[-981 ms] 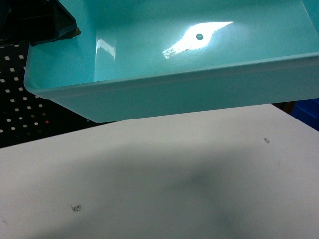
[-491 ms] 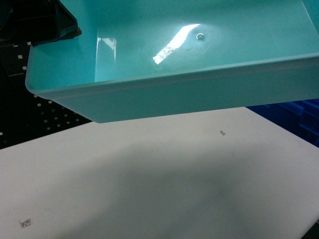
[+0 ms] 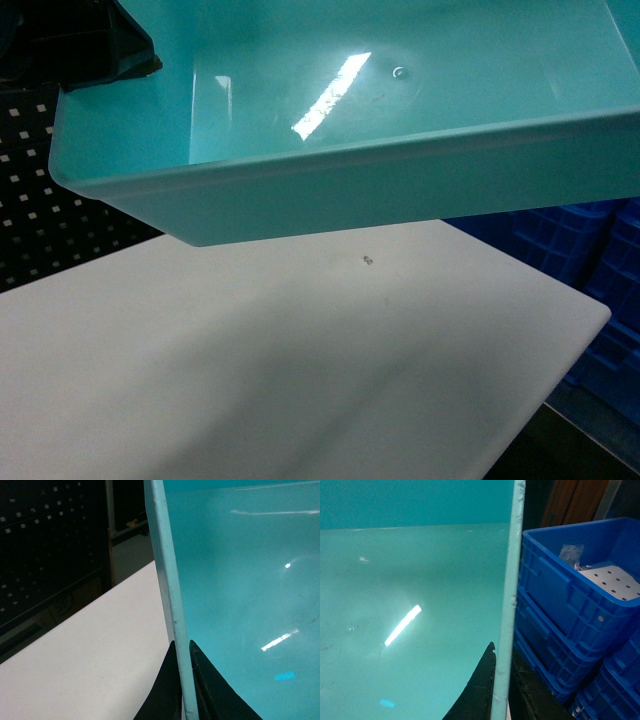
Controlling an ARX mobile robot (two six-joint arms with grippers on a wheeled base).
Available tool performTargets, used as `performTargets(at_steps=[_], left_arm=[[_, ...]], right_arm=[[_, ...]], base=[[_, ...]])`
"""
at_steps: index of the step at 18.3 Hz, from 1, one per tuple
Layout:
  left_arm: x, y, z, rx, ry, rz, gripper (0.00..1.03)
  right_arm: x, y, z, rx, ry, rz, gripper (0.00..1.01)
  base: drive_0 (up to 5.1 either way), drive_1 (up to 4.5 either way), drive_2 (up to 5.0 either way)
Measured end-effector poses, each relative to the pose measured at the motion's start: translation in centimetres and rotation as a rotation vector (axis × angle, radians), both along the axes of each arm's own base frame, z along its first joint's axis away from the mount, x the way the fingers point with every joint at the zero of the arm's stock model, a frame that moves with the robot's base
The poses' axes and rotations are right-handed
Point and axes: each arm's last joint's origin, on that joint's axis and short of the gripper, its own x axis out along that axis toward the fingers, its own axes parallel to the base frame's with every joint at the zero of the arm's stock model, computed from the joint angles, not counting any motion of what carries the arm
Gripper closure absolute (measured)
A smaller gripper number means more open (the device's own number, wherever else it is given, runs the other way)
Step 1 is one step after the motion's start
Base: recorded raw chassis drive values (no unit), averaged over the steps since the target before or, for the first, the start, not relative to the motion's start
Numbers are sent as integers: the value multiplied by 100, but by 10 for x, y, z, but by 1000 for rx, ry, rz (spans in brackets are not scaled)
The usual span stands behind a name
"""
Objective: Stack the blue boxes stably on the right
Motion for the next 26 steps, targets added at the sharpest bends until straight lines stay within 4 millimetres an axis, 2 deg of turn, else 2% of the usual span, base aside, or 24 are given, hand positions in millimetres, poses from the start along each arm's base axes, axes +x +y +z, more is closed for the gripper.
performTargets(at_steps=[26], left_arm=[[0, 0, 0, 0, 1, -1, 101]], right_arm=[[0, 0, 0, 0, 0, 0, 94]], base=[[-160, -160, -160]])
